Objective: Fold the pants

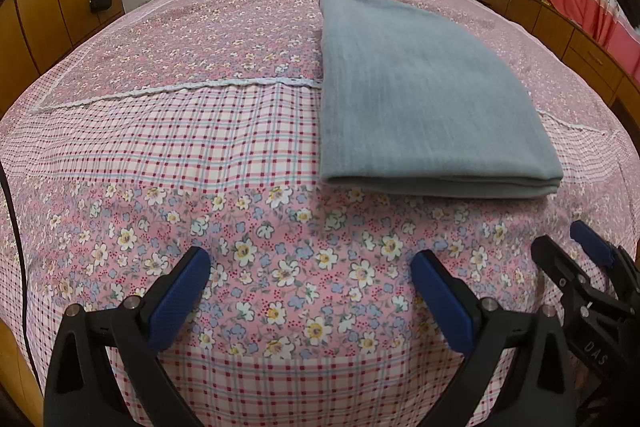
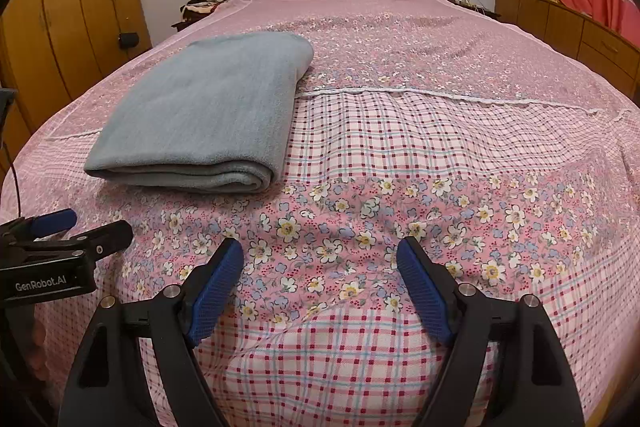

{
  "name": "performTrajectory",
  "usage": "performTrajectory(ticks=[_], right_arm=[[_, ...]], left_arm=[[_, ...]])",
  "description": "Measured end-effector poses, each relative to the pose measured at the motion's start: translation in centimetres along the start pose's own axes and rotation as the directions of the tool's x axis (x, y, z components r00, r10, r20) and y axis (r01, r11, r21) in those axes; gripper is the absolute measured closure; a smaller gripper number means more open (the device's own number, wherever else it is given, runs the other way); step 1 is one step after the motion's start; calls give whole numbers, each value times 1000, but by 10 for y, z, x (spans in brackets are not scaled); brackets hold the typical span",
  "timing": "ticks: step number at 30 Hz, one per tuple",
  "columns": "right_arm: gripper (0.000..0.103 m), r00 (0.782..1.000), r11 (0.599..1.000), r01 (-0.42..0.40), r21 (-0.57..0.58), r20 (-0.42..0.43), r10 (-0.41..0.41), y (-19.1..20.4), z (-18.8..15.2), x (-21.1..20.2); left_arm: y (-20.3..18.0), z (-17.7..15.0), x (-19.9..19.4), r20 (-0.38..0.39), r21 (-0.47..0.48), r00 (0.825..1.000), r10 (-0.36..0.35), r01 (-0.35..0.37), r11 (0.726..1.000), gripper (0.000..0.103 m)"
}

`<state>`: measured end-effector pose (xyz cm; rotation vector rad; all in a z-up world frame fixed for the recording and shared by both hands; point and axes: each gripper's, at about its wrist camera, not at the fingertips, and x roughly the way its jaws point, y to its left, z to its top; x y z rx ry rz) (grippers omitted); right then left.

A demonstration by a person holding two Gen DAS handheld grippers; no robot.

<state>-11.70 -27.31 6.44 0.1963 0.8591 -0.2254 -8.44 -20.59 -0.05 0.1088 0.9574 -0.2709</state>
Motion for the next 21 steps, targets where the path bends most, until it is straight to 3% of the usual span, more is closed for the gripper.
performTrajectory(ticks=[21], right_arm=[[21,1000,1000,3,1,1,-3,1,-1,0]], left_arm=[[0,0,0,0,0,1000,0,0,1000,0]])
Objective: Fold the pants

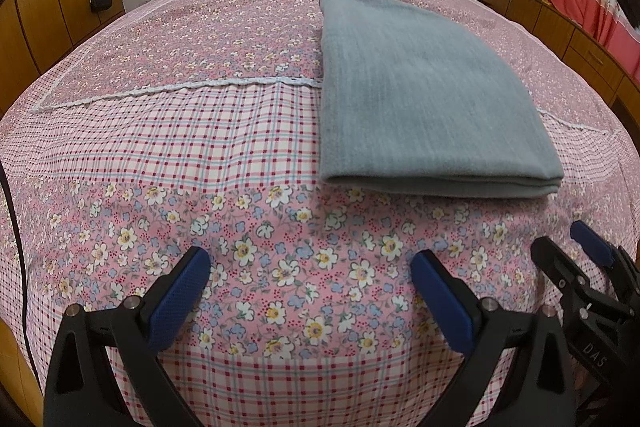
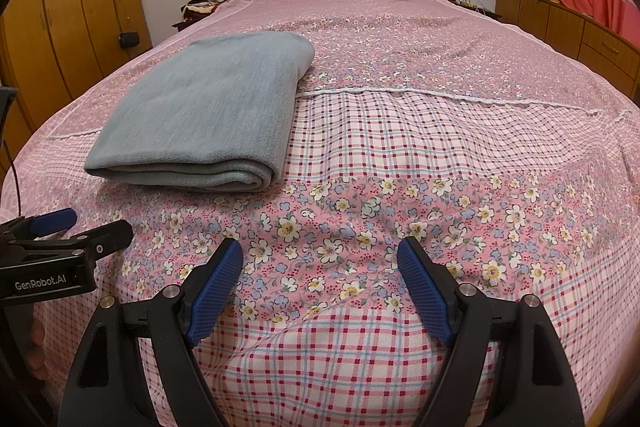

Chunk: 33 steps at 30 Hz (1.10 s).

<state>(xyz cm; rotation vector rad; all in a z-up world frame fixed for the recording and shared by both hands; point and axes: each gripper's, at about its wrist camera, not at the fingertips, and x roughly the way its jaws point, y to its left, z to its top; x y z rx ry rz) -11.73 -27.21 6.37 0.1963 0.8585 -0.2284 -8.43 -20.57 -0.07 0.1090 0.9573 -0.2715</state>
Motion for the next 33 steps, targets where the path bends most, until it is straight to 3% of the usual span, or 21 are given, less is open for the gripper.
performTrajectory(ticks=[33], right_arm=[[21,1000,1000,1,0,0,-1,0,0,0]], left_arm=[[4,2,1,0,1,1000,0,0,1000,0]])
